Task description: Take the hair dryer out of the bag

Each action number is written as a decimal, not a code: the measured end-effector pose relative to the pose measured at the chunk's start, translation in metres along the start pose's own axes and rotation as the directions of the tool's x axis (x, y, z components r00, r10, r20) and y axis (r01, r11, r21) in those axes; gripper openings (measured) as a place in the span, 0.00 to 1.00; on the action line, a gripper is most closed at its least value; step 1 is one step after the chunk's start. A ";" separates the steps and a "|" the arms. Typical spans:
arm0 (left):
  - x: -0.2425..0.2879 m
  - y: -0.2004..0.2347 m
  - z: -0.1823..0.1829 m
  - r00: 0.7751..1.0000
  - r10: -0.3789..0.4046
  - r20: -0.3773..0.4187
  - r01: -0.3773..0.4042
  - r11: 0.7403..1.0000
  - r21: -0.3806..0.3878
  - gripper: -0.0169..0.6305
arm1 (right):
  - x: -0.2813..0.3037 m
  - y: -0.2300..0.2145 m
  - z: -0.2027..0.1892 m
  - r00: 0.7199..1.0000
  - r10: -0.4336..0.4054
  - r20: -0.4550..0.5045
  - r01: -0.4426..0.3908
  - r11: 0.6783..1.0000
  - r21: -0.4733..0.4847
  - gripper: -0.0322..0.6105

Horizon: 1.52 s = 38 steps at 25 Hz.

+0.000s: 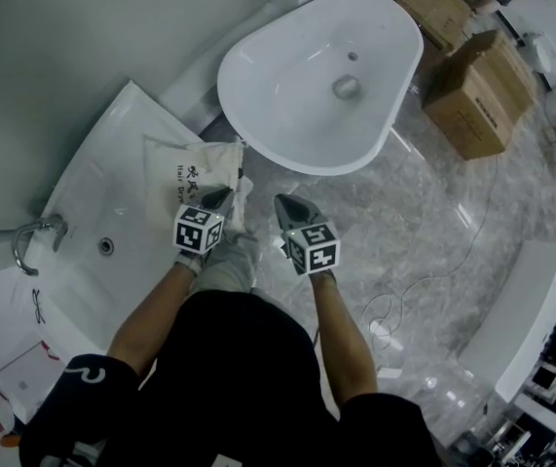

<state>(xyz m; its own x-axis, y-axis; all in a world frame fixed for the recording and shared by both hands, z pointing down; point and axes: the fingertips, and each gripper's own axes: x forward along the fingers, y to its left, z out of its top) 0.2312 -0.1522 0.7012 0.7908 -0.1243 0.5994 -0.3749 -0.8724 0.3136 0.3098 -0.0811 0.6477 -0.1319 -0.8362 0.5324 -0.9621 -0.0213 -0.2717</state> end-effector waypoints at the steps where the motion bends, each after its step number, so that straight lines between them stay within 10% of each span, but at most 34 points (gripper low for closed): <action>1: -0.007 0.001 0.006 1.000 -0.002 0.016 0.002 1.000 0.002 0.05 | 0.000 0.002 0.003 1.000 0.003 0.003 -0.003 1.000 -0.003 0.04; 13: -0.080 0.053 0.062 0.983 0.069 0.170 -0.071 0.998 0.004 0.05 | 0.038 0.028 0.049 0.994 0.105 -0.018 -0.107 0.983 -0.150 0.04; 25: -0.085 0.107 0.042 0.985 0.077 0.153 -0.071 0.996 -0.046 0.05 | 0.137 0.073 0.035 0.958 0.198 -0.209 -0.251 0.931 -0.266 0.05; 38: -0.077 0.131 0.030 0.982 0.029 0.184 -0.023 0.999 -0.036 0.05 | 0.204 0.103 -0.007 0.852 0.215 -0.477 -0.435 0.798 -0.417 0.39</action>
<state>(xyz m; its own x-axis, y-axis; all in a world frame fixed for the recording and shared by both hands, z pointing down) 0.1359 -0.2711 0.6738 0.8551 -0.2344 0.4624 -0.4099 -0.8517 0.3264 0.1823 -0.2503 0.7338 -0.4328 -0.4561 0.7776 -0.8101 0.5751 -0.1136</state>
